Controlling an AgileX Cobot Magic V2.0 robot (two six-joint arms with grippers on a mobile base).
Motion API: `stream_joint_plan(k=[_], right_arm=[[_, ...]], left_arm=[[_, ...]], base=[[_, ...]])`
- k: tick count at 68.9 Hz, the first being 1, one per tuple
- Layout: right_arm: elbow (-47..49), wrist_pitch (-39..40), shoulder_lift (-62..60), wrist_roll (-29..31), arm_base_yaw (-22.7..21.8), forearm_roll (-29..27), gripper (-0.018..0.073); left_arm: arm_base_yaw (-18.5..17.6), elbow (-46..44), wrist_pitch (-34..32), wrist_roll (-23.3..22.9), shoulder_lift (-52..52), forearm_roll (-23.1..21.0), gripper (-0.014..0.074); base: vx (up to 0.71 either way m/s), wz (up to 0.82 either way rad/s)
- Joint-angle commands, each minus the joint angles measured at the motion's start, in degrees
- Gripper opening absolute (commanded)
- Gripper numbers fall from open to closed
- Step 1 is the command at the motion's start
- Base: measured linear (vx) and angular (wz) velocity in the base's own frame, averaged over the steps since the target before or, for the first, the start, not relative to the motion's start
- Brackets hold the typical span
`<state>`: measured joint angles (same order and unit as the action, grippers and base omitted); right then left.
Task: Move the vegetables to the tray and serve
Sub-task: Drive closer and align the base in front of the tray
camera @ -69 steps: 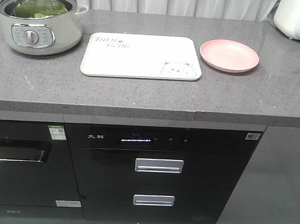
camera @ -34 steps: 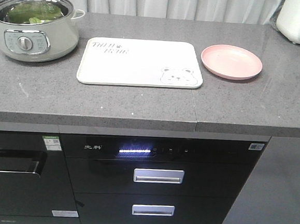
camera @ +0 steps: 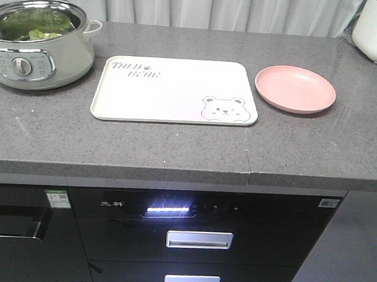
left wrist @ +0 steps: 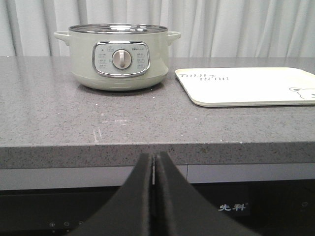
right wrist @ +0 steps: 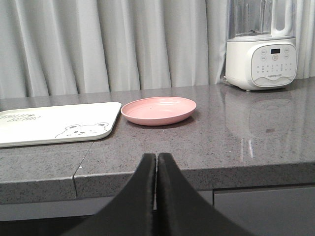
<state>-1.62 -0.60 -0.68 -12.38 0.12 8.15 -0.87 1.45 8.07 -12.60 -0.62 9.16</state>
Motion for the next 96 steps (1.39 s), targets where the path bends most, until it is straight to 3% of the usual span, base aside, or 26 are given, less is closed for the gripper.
stream_joint_plan(k=[1, 96], right_arm=[[-0.80, 4.48, -0.31, -0.02, -0.27, 0.16, -0.0003], [-0.80, 4.48, -0.31, -0.02, -0.27, 0.16, -0.0003]], left_arm=[[0.04, 1.54, -4.36, -0.12, -0.85, 0.04, -0.0006], [0.04, 1.54, -4.36, -0.12, -0.85, 0.04, -0.0006]], base=[[0.10, 0.00], [0.09, 0.00]])
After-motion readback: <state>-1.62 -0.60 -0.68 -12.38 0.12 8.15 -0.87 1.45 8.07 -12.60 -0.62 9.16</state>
